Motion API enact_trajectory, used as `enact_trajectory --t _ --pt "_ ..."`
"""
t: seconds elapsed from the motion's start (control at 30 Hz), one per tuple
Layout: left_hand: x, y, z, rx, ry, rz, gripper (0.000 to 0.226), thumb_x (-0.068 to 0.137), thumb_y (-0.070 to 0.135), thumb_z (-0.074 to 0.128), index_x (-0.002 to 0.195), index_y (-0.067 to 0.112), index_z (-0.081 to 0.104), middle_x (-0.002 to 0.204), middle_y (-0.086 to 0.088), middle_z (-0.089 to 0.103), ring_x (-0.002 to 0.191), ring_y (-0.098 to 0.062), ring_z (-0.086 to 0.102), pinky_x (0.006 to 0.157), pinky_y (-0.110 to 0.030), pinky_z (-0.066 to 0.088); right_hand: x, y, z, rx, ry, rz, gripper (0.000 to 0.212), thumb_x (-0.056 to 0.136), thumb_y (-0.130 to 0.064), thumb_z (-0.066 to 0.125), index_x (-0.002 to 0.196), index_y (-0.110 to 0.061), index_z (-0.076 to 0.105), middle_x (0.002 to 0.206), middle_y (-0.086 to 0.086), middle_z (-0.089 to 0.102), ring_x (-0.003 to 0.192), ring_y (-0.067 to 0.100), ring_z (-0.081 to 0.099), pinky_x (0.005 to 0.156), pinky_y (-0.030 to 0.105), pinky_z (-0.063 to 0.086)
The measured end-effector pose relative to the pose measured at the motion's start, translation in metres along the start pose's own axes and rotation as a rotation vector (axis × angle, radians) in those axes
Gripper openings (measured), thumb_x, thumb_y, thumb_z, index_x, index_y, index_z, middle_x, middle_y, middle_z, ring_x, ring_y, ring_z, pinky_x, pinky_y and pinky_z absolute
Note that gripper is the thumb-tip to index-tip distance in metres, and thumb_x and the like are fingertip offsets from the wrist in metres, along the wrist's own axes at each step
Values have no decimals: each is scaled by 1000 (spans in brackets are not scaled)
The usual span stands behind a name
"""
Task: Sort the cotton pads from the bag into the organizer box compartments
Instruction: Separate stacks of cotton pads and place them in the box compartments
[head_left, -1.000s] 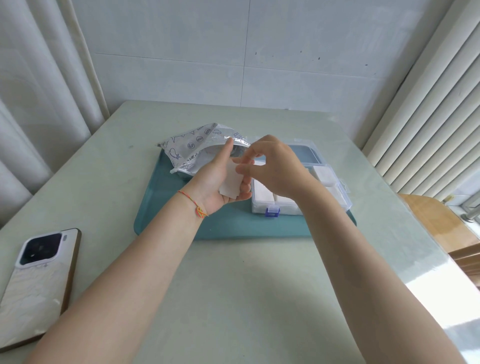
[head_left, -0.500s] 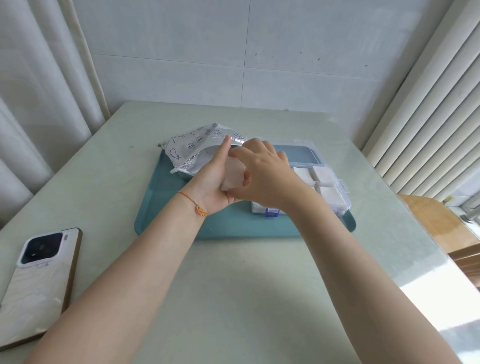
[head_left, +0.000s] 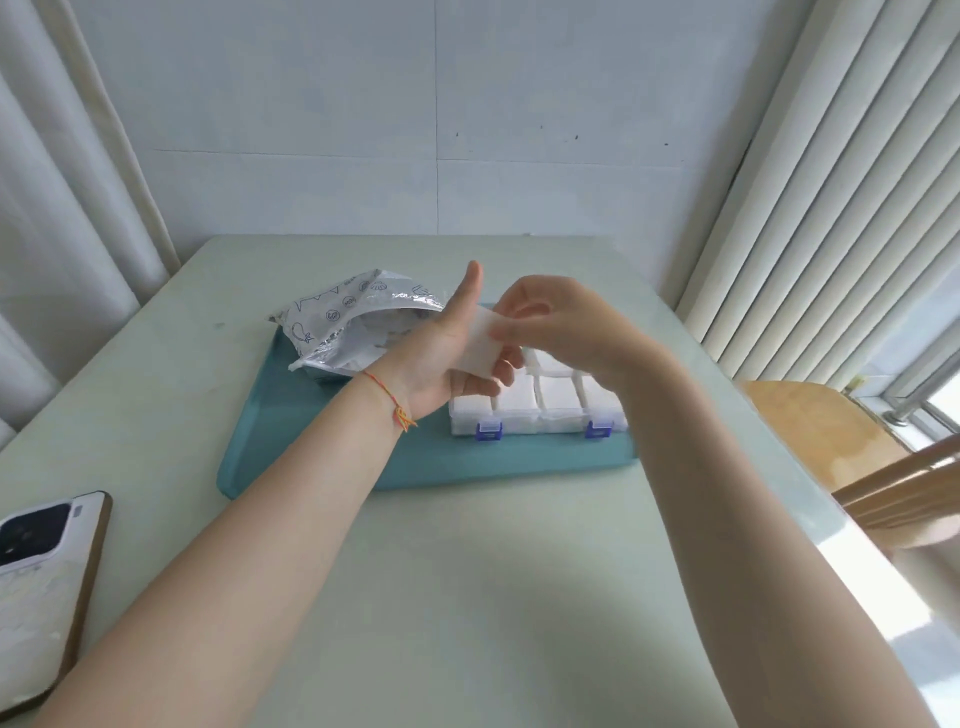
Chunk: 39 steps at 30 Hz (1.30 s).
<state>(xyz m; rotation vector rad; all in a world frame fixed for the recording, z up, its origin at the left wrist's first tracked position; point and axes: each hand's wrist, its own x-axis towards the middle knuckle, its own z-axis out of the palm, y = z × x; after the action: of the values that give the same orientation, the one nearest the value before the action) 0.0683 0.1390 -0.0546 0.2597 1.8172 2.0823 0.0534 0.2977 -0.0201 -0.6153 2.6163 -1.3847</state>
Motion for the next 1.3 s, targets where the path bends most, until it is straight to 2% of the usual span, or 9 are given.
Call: enact_trajectory --t 0.1,0.23,0.4,0.53,0.63,0.73,0.9,1.1,1.3 --pt "16 1 12 83 168 -48 76 93 73 23 110 13 66 90 -12 69 76 -25 68 62 -30 53 -7 19 -23 120 170 16 10 85 -14 71 79 -18 63 76 -2 66 68 12 58 65 28 45" --pt "33 -3 28 389 501 -63 34 99 42 43 96 13 62 79 -5 64 59 -17 60 52 -23 41 -16 48 -44 129 197 139 6 88 -9 68 89 -10 62 80 8 70 62 14 64 59 28 50" --pt "41 -14 39 592 434 -118 13 92 15 52 84 11 62 79 -8 66 58 -20 62 55 -26 49 -14 73 -41 -7 77 248 6 91 -13 66 94 -13 61 60 5 57 34 7 46 39 18 32" --pt "42 -20 43 752 454 -106 13 86 13 52 92 11 63 82 -3 74 67 -21 71 74 -38 58 -4 82 -37 -88 11 274 6 89 -20 68 92 -19 63 52 3 45 39 16 33 43 20 27" --pt "40 -21 43 853 464 -85 8 80 14 58 84 21 57 76 1 74 67 -18 72 72 -34 58 0 83 -36 -143 -18 287 5 89 -19 67 90 -21 63 42 -5 45 38 16 34 44 21 28" --pt "40 -23 42 972 431 -52 11 81 13 60 80 24 56 72 1 73 64 -18 64 65 -29 52 3 83 -31 -255 -14 264 6 88 -20 69 92 -20 65 60 -1 53 45 15 42 45 21 32" --pt "41 -26 43 1154 326 -48 14 82 19 69 87 32 72 87 9 67 82 -14 62 70 -22 42 4 84 -17 -433 70 125 7 84 -20 69 90 -18 67 87 -2 66 76 18 63 62 27 47" --pt "44 -27 44 1216 311 -40 22 79 39 77 98 28 75 83 12 56 86 -16 57 73 -23 39 0 86 -7 -502 114 106 15 84 -16 64 95 -21 57 91 -2 62 85 24 61 71 33 50" --pt "46 -18 45 1280 244 -97 36 79 43 76 108 23 72 90 9 56 89 -17 54 77 -23 40 -2 72 -23 -695 -85 126 31 81 -26 76 109 -24 65 105 -6 57 94 18 54 76 29 43"
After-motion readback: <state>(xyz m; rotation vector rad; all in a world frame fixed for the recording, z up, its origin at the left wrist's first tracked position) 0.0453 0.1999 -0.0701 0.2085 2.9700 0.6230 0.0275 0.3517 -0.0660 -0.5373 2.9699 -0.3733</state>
